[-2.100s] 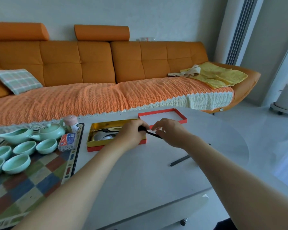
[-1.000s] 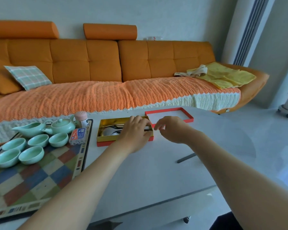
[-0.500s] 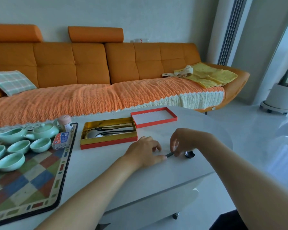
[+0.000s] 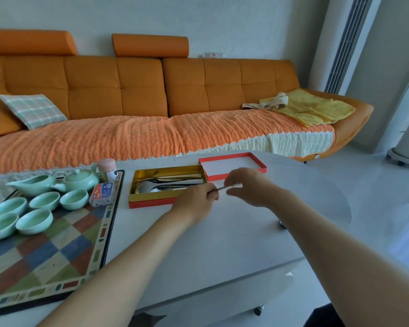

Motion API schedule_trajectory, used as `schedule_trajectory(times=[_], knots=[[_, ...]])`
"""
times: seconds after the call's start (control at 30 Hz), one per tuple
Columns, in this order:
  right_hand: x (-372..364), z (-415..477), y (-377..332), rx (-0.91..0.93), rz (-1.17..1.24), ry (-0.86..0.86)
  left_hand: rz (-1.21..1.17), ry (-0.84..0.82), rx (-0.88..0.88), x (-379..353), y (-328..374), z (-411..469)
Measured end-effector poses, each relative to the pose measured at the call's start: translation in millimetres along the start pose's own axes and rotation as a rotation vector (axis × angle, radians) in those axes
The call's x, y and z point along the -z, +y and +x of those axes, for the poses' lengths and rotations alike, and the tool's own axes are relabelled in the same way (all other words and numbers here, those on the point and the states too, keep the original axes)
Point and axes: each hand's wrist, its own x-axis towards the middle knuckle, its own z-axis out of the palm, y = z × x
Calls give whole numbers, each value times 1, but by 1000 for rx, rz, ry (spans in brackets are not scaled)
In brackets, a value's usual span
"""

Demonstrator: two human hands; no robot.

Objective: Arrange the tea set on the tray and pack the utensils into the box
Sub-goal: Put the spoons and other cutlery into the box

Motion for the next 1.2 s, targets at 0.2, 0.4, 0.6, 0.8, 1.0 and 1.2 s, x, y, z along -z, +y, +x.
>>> schedule_trajectory(times=[0.2, 0.4, 0.6, 0.8, 1.0, 1.2], knots=[[-4, 23, -42, -211, 286, 284, -230, 151, 184, 34, -27, 4], [-26, 41, -86, -209, 824, 83, 85, 154, 67, 57, -40, -1], [-42, 73, -108, -230, 823, 146, 106, 265, 77, 78, -73, 0], [-64, 96, -107, -18, 160, 86, 181, 506, -225, 87, -113, 9], [-81, 103, -104, 17, -97, 67, 289, 111, -95, 71, -127, 4], [-71, 91, -104, 53, -99, -2, 345, 72, -56, 74, -123, 5]])
